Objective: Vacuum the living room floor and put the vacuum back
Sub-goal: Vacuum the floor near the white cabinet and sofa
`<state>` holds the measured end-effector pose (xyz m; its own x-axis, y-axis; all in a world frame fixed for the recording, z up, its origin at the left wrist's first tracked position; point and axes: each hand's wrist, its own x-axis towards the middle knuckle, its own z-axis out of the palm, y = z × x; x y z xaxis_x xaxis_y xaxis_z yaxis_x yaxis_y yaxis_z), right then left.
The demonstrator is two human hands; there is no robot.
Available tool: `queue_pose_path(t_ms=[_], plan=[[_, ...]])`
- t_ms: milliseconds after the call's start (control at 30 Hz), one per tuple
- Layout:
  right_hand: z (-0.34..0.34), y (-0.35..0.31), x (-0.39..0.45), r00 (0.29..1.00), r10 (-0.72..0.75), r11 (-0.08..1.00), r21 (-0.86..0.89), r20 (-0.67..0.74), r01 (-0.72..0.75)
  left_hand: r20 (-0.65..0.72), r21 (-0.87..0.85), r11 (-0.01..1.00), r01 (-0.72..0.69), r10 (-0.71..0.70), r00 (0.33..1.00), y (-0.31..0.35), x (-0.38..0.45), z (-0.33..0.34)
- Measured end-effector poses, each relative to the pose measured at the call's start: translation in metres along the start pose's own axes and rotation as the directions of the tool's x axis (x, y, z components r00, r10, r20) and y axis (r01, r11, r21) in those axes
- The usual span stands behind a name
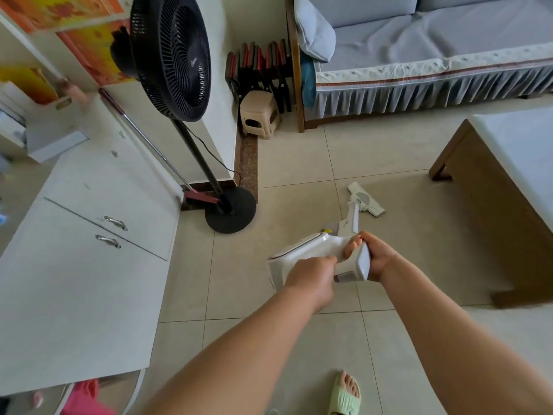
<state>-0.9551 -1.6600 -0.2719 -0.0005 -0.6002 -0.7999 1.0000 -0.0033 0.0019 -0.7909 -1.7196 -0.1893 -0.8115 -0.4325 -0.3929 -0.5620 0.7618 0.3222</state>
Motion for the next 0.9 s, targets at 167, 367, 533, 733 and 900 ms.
queue_pose_path(t_ms=[167, 367, 533, 733, 900], plan=[[-0.004, -0.037, -0.005, 1.0, -0.017, 1.0, 0.008, -0.019, 0.018, 0.017, -0.006, 1.0, -0.01, 0.01, 1.0, 0.025, 0.031, -0.001], [-0.042, -0.028, -0.019, 1.0, 0.001, 0.994, 0.114, 0.011, -0.002, 0.076, 0.082, 0.988, -0.129, 0.122, 0.99, 0.044, 0.016, 0.009], [-0.061, 0.017, -0.039, 0.999, 0.024, 0.99, 0.14, 0.028, -0.028, 0.135, 0.114, 0.976, -0.187, 0.171, 0.976, 0.039, -0.029, 0.022], [-0.078, 0.093, -0.053, 0.999, 0.035, 0.987, 0.159, 0.018, -0.038, 0.128, 0.132, 0.972, -0.195, 0.178, 0.976, 0.009, -0.094, 0.047], [-0.095, 0.171, -0.065, 0.999, 0.045, 0.989, 0.142, -0.012, -0.043, 0.132, 0.116, 0.978, -0.171, 0.156, 0.979, -0.02, -0.168, 0.073]])
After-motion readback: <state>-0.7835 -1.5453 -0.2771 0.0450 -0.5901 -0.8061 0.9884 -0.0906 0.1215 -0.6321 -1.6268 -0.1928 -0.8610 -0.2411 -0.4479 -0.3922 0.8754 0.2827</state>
